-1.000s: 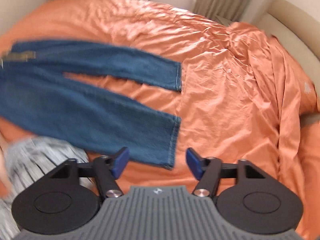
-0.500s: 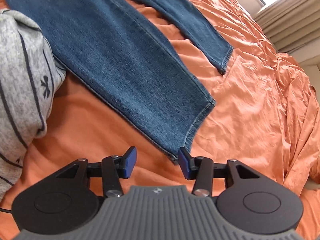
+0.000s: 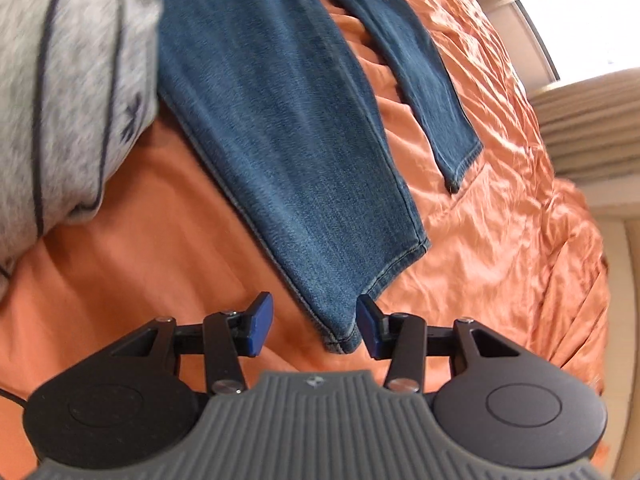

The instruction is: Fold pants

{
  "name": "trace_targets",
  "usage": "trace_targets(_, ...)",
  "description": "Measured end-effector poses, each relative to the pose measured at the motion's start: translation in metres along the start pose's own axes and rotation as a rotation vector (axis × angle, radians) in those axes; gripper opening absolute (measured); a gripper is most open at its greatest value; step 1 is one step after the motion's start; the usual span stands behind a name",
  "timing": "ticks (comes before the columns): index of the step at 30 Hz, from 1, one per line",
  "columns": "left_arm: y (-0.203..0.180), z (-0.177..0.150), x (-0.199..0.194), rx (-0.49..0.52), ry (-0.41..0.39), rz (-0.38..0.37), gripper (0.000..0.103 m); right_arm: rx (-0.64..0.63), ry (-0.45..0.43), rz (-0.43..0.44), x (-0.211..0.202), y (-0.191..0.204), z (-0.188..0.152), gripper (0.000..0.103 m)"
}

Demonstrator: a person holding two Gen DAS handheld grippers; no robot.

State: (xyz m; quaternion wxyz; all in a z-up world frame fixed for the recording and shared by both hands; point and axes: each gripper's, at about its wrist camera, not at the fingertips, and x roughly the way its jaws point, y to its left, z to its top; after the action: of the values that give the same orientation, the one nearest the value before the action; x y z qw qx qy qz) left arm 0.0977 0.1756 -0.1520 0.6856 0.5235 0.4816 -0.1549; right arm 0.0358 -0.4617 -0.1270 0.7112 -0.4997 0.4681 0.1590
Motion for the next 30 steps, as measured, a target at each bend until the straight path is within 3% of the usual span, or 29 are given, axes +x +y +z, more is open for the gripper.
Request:
trace_targets(5, 0.038, -0.003, -0.025, -0.275, -0.106, 0.047, 0.013, -0.13, -0.033, -0.059, 0.006, 0.024, 0.003, 0.042)
trace_targets(7, 0.045, -0.001, -0.035, -0.366, -0.138, 0.071, 0.013, -0.162, -0.039, -0.099, 0.012, 0.031, 0.005, 0.037)
trace_targets(9, 0.05, -0.001, -0.04, -0.426, -0.152, 0.089, 0.013, -0.172, -0.037, -0.128, 0.016, 0.036, 0.005, 0.008)
trace_targets(10, 0.052, -0.001, -0.042, -0.448, -0.154, 0.094, 0.013, -0.164, -0.038, -0.142, 0.016, 0.038, 0.005, 0.0)
trace_targets(17, 0.056, -0.009, -0.06, -0.584, -0.172, 0.127, 0.013, 0.066, -0.108, -0.223, -0.019, 0.002, 0.011, 0.0)
trace_targets(25, 0.109, -0.016, -0.107, -0.769, -0.285, 0.16, 0.012, 0.365, -0.272, -0.337, -0.094, -0.102, 0.032, 0.0)
trace_targets(30, 0.162, 0.006, -0.111, -0.838, -0.293, 0.16, 0.012, 0.453, -0.243, -0.353, -0.071, -0.164, 0.064, 0.0)
